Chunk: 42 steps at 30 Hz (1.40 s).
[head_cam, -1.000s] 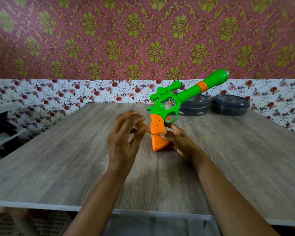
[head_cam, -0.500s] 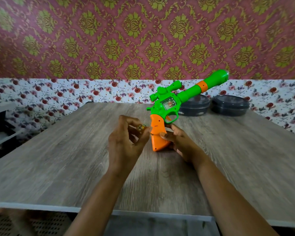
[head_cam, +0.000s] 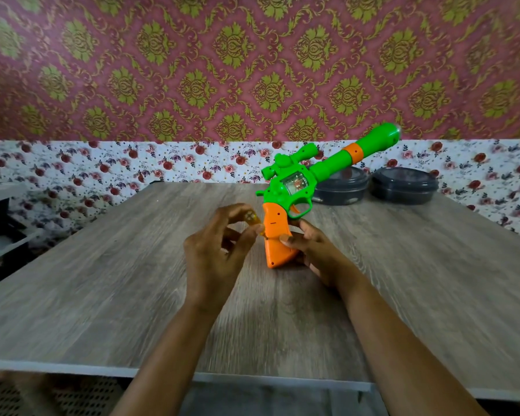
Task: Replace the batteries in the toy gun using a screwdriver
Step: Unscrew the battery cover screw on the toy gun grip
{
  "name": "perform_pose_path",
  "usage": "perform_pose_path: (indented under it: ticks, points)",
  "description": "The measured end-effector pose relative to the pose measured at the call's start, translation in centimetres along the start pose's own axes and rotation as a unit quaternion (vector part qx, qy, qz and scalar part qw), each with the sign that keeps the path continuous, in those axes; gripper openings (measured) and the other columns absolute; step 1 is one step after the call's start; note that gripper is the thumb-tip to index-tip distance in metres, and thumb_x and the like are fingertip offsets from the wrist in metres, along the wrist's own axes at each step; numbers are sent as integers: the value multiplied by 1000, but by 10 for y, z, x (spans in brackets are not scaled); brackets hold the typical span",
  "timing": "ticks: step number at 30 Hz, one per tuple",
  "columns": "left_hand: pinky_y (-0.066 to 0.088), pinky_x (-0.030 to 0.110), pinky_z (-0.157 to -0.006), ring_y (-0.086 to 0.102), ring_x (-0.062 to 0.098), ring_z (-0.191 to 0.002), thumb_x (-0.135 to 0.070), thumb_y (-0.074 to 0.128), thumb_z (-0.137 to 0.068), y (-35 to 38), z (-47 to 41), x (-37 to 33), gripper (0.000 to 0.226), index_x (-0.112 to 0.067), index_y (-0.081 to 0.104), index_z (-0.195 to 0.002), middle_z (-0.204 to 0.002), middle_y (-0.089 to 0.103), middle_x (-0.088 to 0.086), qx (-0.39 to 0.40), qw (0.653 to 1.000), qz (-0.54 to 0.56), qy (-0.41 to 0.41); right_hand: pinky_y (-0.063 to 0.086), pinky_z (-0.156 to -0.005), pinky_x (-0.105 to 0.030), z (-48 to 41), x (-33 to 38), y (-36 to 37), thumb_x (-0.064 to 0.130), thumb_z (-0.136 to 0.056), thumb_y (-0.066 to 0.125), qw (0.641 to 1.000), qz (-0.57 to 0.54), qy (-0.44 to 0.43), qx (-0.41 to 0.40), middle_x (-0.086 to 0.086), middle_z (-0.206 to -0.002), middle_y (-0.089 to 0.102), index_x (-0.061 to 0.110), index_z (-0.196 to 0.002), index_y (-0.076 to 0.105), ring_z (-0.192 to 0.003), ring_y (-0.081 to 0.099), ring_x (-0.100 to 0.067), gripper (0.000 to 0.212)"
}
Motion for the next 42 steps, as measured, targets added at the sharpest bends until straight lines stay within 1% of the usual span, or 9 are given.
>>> perform_pose_path:
  ticks: [3, 8, 11, 15, 22, 26, 30, 34, 42]
  points:
    - [48, 13, -57, 61, 1, -69, -29, 75, -75, -3, 0, 5, 26, -24, 51, -84, -83, 61, -20, -25, 999, 13, -33, 50, -93, -48, 0, 0, 1, 18, -83, 64, 1000, 0, -6, 5, -3, -113, 64, 24, -124, 46, -107, 61, -23, 46]
    - [50, 10, -63, 60, -5, -74, -27, 71, -79, 0, 0, 4, 32, -28, 51, -104, -83, 58, -16, -17, 999, 4, -27, 48, -97, -48, -2, 0, 1, 25, -73, 65, 1000, 7, -3, 4, -4, -114, 64, 22, -127, 45, -109, 61, -24, 57]
    - [49, 13, -61, 59, 1, -76, -24, 65, -84, 1, 0, 1, 16, -26, 63, -100, -91, 59, -5, -8, 1000, -5, -5, 46, -99, -49, -2, -1, 0, 29, -70, 63, 1000, 12, -2, 2, -6, -120, 63, 23, -127, 45, -112, 59, -26, 61]
    - [44, 5, -66, 58, -1, -77, -20, 63, -85, -3, -1, -1, 23, -19, 63, -108, -97, 58, -3, -16, 1000, -14, 9, 45, -100, -50, -2, -2, -1, 27, -71, 64, 1000, 6, 3, -1, -8, -123, 62, 21, -129, 45, -113, 59, -26, 61]
    - [50, 8, -69, 65, 6, -76, -17, 51, -85, 2, 0, -5, 35, -16, 57, -120, -101, 65, -4, 11, 1000, 14, 13, 43, -100, -53, -2, -2, -3, 11, -91, 54, 1000, -1, 0, -11, -5, -116, 63, 23, -123, 46, -112, 58, -27, 35]
    - [46, 7, -62, 63, 0, -71, -24, 66, -81, 1, 1, 0, 20, -15, 65, -100, -86, 66, -6, 3, 1000, 22, -11, 42, -102, -54, -4, -4, -4, 12, -90, 57, 1000, 0, -1, -9, -6, -117, 63, 25, -122, 47, -115, 57, -29, 35]
    - [47, 13, -55, 60, 6, -65, -25, 76, -75, -1, 2, 7, 24, -12, 56, -79, -76, 62, -10, -16, 999, 24, -44, 46, -98, -50, -3, -2, -2, 25, -74, 64, 1000, 1, -8, -1, -3, -114, 64, 24, -123, 47, -114, 58, -28, 52]
    - [56, 26, -57, 65, 3, -64, -21, 66, -82, 6, 2, 16, 18, -26, 53, -92, -84, 66, -11, 9, 997, 25, -72, 45, -98, -50, -3, -2, -1, 21, -79, 65, 1000, 1, -2, -3, -4, -113, 64, 19, -131, 44, -112, 59, -27, 56]
    - [59, 26, -67, 70, 9, -74, -19, 43, -83, 13, 1, 9, 35, -29, 54, -114, -108, 66, -7, 57, 990, 107, -66, 46, -99, -50, -1, -1, -1, 11, -91, 55, 1000, -4, -4, -4, -8, -121, 61, 19, -128, 44, -114, 58, -27, 40]
Point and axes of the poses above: each hand's wrist, its own z-axis away from the middle knuckle, its own y-axis out of the palm, x = y × z, the point moved 9 cm from there along -z, towards the middle knuckle
